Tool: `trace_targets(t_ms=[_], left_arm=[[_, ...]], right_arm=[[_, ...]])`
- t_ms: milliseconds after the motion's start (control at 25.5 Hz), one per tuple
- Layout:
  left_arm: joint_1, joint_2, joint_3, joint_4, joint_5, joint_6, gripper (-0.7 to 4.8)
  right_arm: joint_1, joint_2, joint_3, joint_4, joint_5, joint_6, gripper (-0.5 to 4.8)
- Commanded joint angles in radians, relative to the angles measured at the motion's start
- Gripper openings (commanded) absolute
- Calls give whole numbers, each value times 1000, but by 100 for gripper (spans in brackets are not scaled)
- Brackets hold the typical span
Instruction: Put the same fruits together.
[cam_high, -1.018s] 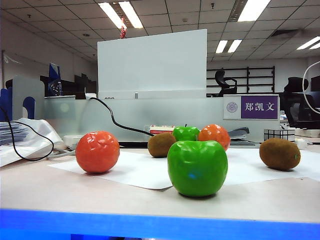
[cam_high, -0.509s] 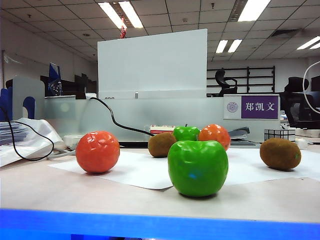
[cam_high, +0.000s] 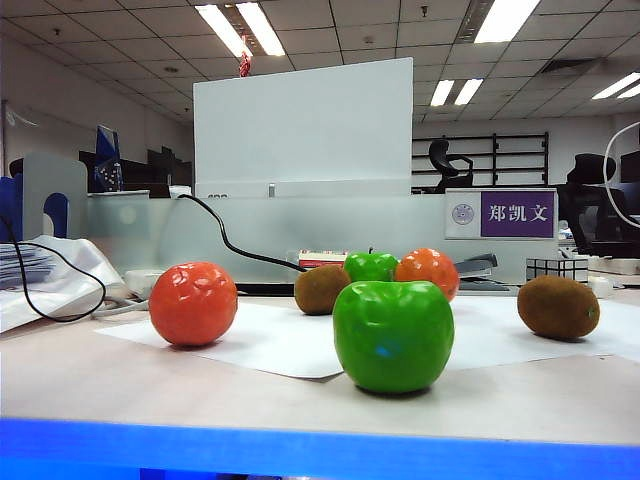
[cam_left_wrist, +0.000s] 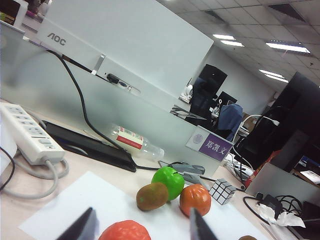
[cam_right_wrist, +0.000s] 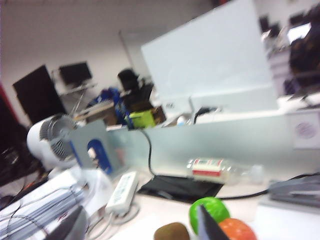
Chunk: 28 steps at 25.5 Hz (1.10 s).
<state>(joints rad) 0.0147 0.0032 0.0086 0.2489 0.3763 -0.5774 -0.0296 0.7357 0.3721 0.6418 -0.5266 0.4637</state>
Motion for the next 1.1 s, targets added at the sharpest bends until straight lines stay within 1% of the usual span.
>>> trace_targets(t_ms=[39, 78, 117, 157, 196, 235, 274, 392, 470, 509, 587, 705, 822, 979, 1096], left_arm=[[-3, 4, 4, 23, 63, 0, 247], [-3, 5, 4, 22, 75, 0, 248], [-3, 4, 4, 21, 77, 0, 263], [-3, 4, 4, 21, 82, -2, 298], [-3, 4, 5, 22, 82, -23, 371], [-2, 4, 5, 22, 70, -35, 433], [-2, 4, 5, 21, 69, -45, 479], [-2, 3, 5, 18, 74, -51, 479], [-2, 3, 4, 1, 74, -51, 479], [-2, 3, 4, -15, 84, -51, 479], [-2, 3, 3, -30, 103, -52, 479], [-2, 3, 3, -31, 145, -51, 479], [-2, 3, 3, -34, 144, -51, 479], [-2, 3, 3, -55, 144, -51, 479], [-2, 3, 3, -82, 144, -47, 479]], right_arm=[[67, 230, 165, 118, -103, -1, 389], [91, 285, 211, 118, -107, -4, 444], [132, 377, 285, 107, -115, -22, 479], [160, 443, 341, 92, -133, -38, 479], [195, 518, 403, 69, -148, -48, 479], [225, 584, 458, 47, -149, -49, 479], [259, 669, 523, 39, -150, -55, 479], [300, 853, 654, 22, -176, -95, 479], [320, 953, 736, -83, -172, -167, 479], [334, 1005, 785, -175, -168, -236, 479], [365, 1091, 848, -266, -164, -313, 479], [400, 1182, 882, -263, -159, -332, 479], [425, 1268, 893, -254, -127, -360, 479], [426, 1323, 893, -240, -113, -366, 479], [426, 1331, 893, -216, -67, -438, 479]])
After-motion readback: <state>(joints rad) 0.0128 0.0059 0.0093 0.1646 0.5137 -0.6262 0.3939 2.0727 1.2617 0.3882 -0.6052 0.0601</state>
